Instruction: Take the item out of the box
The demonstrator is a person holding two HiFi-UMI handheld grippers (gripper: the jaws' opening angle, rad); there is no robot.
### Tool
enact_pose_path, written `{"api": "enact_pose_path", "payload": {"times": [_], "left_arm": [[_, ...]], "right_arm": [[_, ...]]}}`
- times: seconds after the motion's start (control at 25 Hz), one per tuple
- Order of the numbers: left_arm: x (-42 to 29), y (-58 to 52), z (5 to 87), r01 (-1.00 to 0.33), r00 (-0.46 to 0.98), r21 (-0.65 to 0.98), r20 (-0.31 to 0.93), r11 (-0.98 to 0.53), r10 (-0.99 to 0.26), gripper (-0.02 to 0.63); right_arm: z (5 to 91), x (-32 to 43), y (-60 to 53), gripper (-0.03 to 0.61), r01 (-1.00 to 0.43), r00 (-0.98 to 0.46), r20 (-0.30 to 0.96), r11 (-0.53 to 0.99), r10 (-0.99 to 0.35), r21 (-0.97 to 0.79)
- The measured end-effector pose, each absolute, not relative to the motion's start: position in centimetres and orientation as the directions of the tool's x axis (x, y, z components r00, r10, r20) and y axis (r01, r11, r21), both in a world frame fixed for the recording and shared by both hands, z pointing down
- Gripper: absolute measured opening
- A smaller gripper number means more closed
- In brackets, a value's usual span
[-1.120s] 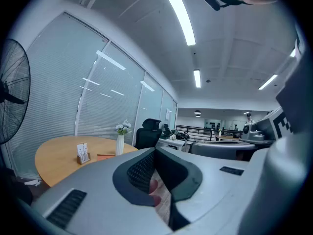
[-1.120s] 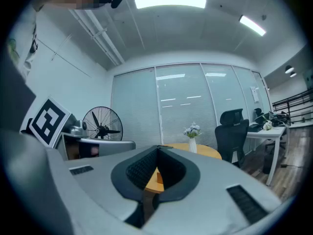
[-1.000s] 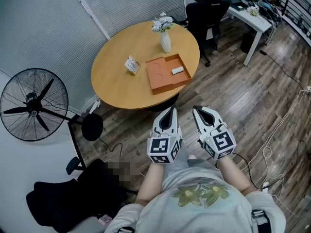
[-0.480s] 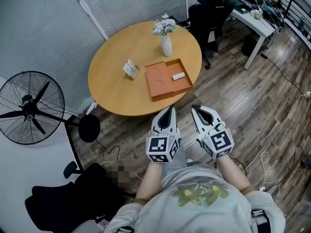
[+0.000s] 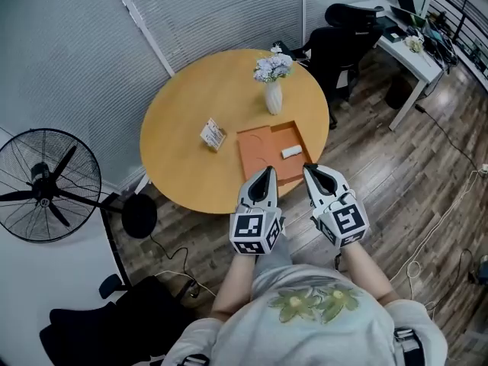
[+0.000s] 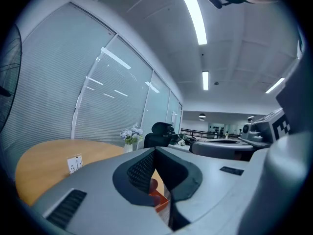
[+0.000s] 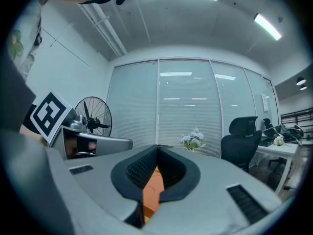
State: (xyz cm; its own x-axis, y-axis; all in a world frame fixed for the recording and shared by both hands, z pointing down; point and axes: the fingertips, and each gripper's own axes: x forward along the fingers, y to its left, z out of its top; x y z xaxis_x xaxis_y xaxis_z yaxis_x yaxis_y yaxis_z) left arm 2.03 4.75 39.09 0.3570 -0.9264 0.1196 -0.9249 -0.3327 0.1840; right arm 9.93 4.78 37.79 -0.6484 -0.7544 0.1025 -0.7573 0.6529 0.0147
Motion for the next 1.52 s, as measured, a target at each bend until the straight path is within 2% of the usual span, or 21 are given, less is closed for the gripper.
{"api": "enact_pose_path", "payload": {"times": [0.6,0.64,0.68,0.84,0.92,1.04,1.52], "left_arm": [[-3.0,-7.8,39.8,-0.906,0.412,0.169,0.147,-0.388,-0.899,0.002],[-3.2,-8.2,40.0,-0.905,0.415,0.169,0.149,-0.390,-0.898,0.002],[-3.3,-8.6,40.3,-0.904,0.418,0.170,0.153,-0.393,-0.896,0.002],[-3.6,-9.3,41.6,-0.898,0.432,0.181,0.175,-0.402,-0.885,0.002],[-3.9,-9.6,42.2,-0.897,0.434,0.183,0.184,-0.403,-0.882,0.002],[-4.3,-10.2,42.5,-0.897,0.433,0.188,0.187,-0.401,-0.882,0.002],[-4.1,-11.9,43.9,-0.890,0.447,0.198,0.207,-0.410,-0.870,0.002]], "right_arm": [[37.8,5.0,-8.7,0.003,-0.777,-0.625,0.079,0.629,-0.776,0.033],[37.9,4.8,-9.2,0.010,-0.775,-0.627,0.081,0.631,-0.775,0.038],[38.2,4.8,-9.7,0.047,-0.773,-0.629,0.085,0.634,-0.773,0.043],[39.3,4.5,-10.7,0.061,-0.758,-0.640,0.110,0.648,-0.761,0.075],[39.8,4.0,-11.0,0.118,-0.742,-0.651,0.125,0.662,-0.749,0.101],[40.5,3.6,-11.4,0.147,-0.720,-0.657,0.163,0.677,-0.736,0.154],[44.2,2.8,-13.1,0.147,-0.652,-0.685,0.276,0.736,-0.674,0.181]]}}
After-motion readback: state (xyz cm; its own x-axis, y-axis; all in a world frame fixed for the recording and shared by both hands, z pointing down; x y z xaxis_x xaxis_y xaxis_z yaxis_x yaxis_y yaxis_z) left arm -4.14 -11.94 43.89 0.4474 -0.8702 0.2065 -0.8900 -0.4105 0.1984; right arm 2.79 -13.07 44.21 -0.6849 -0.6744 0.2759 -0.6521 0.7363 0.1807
